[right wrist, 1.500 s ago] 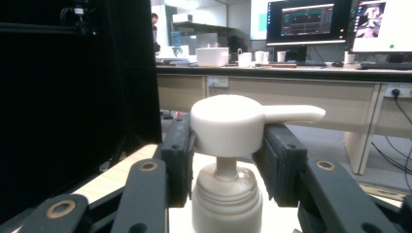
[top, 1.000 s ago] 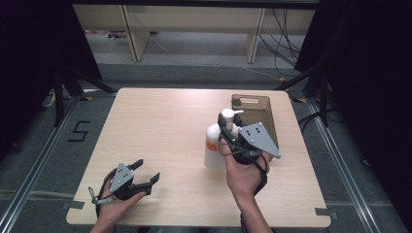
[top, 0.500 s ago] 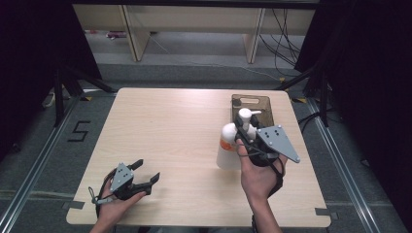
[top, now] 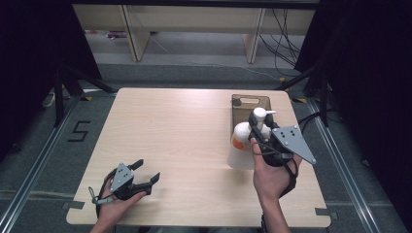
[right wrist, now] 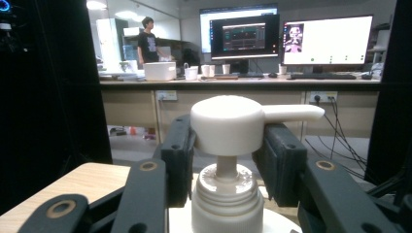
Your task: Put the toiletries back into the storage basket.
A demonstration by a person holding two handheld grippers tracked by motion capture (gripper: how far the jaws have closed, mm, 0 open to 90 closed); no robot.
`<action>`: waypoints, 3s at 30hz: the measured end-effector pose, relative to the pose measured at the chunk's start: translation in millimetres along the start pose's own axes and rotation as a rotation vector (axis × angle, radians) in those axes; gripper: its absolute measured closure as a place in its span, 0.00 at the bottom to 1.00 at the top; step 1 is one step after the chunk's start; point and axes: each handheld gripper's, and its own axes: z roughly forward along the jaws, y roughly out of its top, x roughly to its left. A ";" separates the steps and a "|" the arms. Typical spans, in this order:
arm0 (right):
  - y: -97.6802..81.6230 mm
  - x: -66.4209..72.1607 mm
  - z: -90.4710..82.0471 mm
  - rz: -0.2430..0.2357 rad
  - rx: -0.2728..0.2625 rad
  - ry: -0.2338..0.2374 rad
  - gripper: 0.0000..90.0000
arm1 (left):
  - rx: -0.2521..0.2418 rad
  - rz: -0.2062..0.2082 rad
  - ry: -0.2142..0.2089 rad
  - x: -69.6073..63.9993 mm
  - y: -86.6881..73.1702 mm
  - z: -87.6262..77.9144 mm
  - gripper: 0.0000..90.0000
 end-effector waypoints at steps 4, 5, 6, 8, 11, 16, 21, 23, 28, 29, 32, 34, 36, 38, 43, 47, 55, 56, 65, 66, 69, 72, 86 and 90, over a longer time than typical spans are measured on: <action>3.5 -3.6 -0.9 0.008 -0.011 -0.008 0.67 | -0.003 -0.004 0.000 0.1 0.0 0.2 0.21; 4.3 -4.6 -0.7 0.005 -0.019 -0.013 0.67 | -0.003 -0.004 0.000 0.1 0.0 0.2 0.21; 5.3 -4.8 -1.1 0.010 -0.021 -0.013 0.67 | -0.003 -0.003 -0.001 0.2 0.0 0.2 0.21; 6.9 -6.8 -0.6 -0.002 -0.029 -0.017 0.67 | -0.005 -0.003 -0.001 0.0 -0.1 0.1 0.21; 8.4 -7.8 0.1 0.009 -0.028 -0.019 0.67 | -0.004 -0.004 -0.001 0.2 0.0 0.2 0.21; 11.3 -10.9 0.7 0.006 -0.035 -0.030 0.67 | -0.004 -0.004 -0.001 0.1 0.0 0.2 0.21; 13.6 -13.3 2.2 -0.002 -0.047 -0.036 0.67 | -0.003 -0.004 0.000 0.1 0.0 0.1 0.21; 14.7 -14.6 3.2 -0.011 -0.054 -0.038 0.67 | -0.002 -0.004 0.000 0.1 0.0 0.2 0.21; 17.7 -18.9 7.2 -0.027 -0.077 -0.045 0.67 | -0.003 -0.003 0.000 0.4 0.0 0.1 0.21; 18.6 -18.5 6.7 -0.012 -0.072 -0.042 0.67 | -0.004 -0.003 0.000 0.4 -0.1 0.1 0.21; 20.6 -19.3 9.2 -0.025 -0.073 -0.045 0.67 | -0.003 -0.003 0.000 0.4 -0.1 0.0 0.22; 21.1 -19.8 10.1 -0.028 -0.078 -0.046 0.67 | -0.003 -0.004 0.001 0.3 -0.1 0.0 0.21; 23.1 -20.2 11.8 -0.023 -0.082 -0.047 0.67 | -0.003 -0.003 0.000 0.4 0.0 0.2 0.22; 24.5 -21.3 13.4 -0.033 -0.086 -0.051 0.67 | -0.002 -0.003 0.000 0.4 0.0 0.1 0.22; 27.5 -22.7 17.1 -0.035 -0.092 -0.057 0.67 | -0.003 -0.003 -0.001 0.4 0.0 0.1 0.21; 28.2 -24.0 19.3 -0.042 -0.093 -0.061 0.67 | -0.003 -0.004 -0.001 0.5 0.0 0.2 0.22; 30.3 -24.4 26.4 -0.023 -0.096 -0.059 0.67 | -0.004 -0.004 -0.001 0.5 0.0 0.1 0.22; 30.3 -24.7 27.6 -0.020 -0.098 -0.059 0.67 | -0.003 -0.003 -0.001 0.5 0.0 0.1 0.22; 28.7 -30.7 40.6 -0.020 -0.088 -0.047 0.67 | -0.002 -0.004 -0.002 0.7 0.0 0.2 0.22; 28.5 -30.8 41.9 -0.017 -0.093 -0.044 0.67 | -0.003 -0.003 -0.003 0.7 0.0 0.2 0.22; 28.2 -30.2 43.9 -0.010 -0.089 -0.044 0.67 | -0.021 0.005 -0.014 1.8 -0.1 1.7 0.21; 27.9 -30.5 48.4 -0.022 -0.086 -0.050 0.67 | -0.004 -0.003 -0.003 0.8 0.0 0.1 0.22; 22.7 -32.0 57.7 -0.016 -0.061 -0.045 0.67 | -0.003 -0.003 -0.003 0.5 0.0 0.3 0.22; 21.3 -33.3 61.0 -0.034 -0.069 -0.047 0.67 | -0.003 -0.004 -0.004 0.5 0.0 0.2 0.22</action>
